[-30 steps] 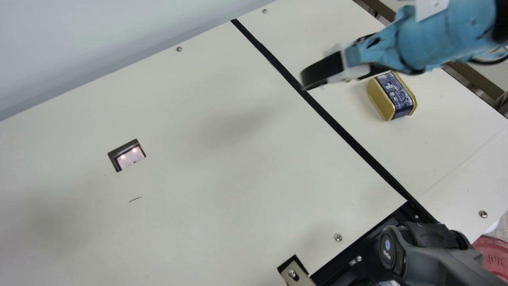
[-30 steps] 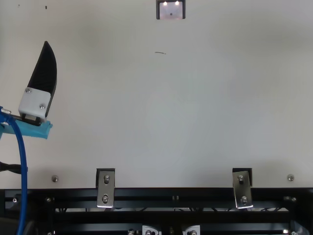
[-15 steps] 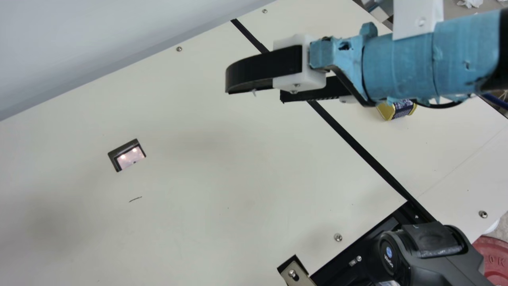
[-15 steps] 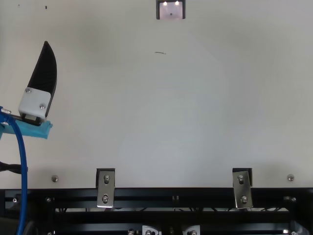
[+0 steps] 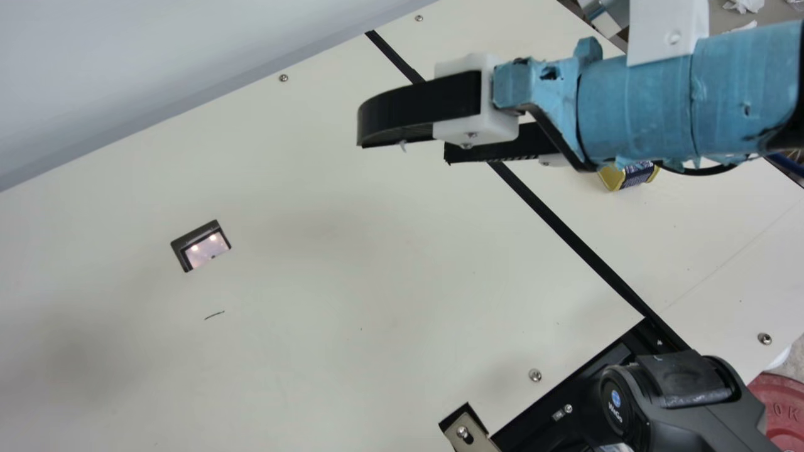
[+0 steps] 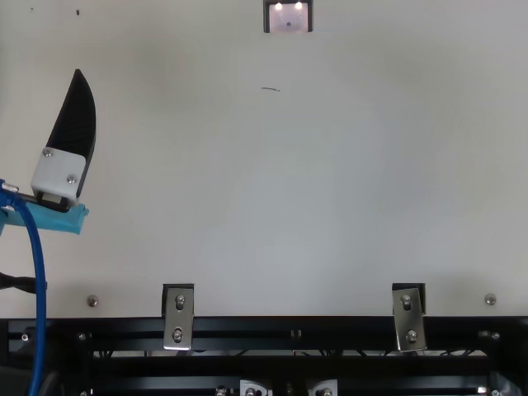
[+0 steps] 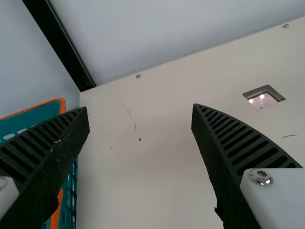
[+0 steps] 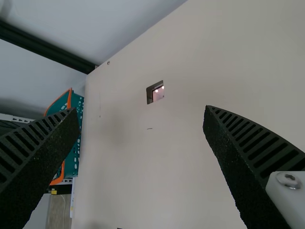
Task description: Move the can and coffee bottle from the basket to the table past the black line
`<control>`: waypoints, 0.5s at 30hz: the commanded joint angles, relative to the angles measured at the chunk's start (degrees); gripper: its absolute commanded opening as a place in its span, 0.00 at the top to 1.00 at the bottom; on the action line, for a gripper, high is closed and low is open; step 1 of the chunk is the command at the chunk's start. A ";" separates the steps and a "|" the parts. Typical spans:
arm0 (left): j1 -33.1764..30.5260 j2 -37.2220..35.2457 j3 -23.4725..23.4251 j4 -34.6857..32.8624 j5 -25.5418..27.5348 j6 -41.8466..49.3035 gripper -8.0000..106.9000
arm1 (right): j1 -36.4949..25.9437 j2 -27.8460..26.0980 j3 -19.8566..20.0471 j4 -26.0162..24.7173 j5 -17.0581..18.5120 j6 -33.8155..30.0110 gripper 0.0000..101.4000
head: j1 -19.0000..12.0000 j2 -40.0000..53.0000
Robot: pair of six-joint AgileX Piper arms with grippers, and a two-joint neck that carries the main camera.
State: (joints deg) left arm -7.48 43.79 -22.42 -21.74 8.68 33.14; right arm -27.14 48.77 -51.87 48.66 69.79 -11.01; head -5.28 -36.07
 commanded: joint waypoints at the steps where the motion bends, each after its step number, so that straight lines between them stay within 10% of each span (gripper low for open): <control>1: 0.00 0.00 0.00 0.00 0.00 0.00 0.15 | 1.78 0.07 0.40 -0.64 0.11 1.19 0.00 | -0.94 -0.69; 15: 0.00 0.00 0.00 0.00 0.00 0.00 0.15 | 5.71 -0.12 1.04 -2.19 0.22 4.06 0.00 | -0.94 -0.69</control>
State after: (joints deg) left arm -7.48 43.79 -22.42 -21.74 8.68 33.14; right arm -21.43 48.65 -50.83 46.47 70.01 -6.95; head -5.28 -36.07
